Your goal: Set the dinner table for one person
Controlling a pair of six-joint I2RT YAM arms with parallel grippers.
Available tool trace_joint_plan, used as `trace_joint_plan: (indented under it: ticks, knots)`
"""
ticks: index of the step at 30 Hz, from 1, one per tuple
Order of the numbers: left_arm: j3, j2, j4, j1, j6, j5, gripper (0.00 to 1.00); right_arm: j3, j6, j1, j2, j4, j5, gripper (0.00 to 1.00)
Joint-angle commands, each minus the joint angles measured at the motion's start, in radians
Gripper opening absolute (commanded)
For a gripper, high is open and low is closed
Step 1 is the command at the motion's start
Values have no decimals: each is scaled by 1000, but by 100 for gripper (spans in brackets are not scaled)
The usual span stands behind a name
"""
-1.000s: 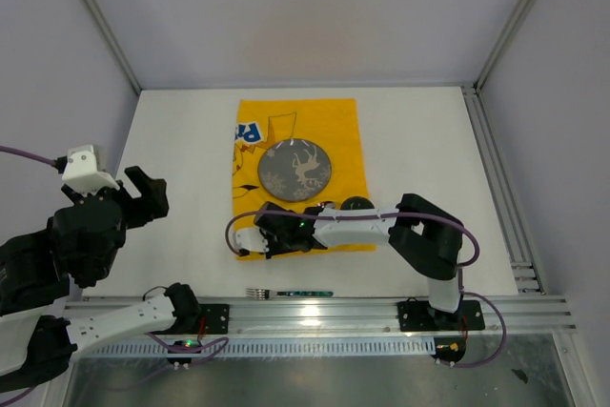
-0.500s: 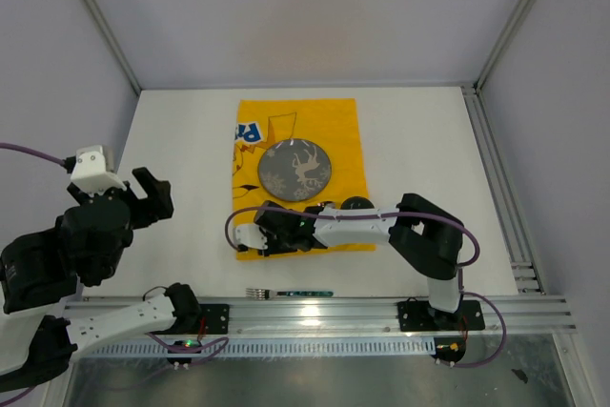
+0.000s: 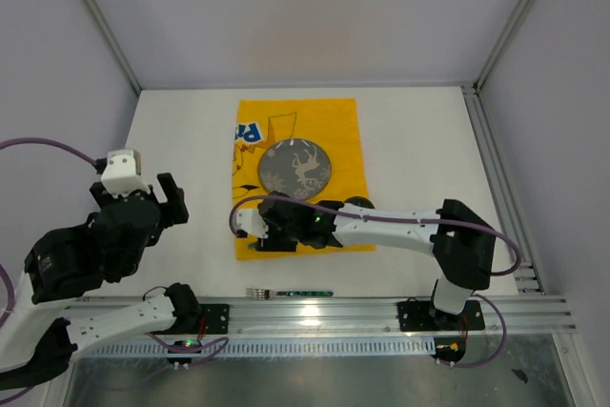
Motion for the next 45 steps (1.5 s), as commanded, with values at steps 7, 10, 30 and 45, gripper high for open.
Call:
trace_joint_plan:
  ticks: [7, 10, 30, 45]
  knots:
    - [-57, 15, 51, 2, -35, 25, 88, 95, 305, 16, -156, -150, 188, 99]
    - [-77, 33, 53, 1, -40, 48, 88, 140, 364, 19, -156, -262, 286, 100]
    - [-122, 193, 75, 1, -170, 180, 90, 30, 477, -4, -530, -444, -22, 99]
    - [9, 216, 35, 1, -106, 64, 93, -233, 473, 277, -368, -279, -27, 91]
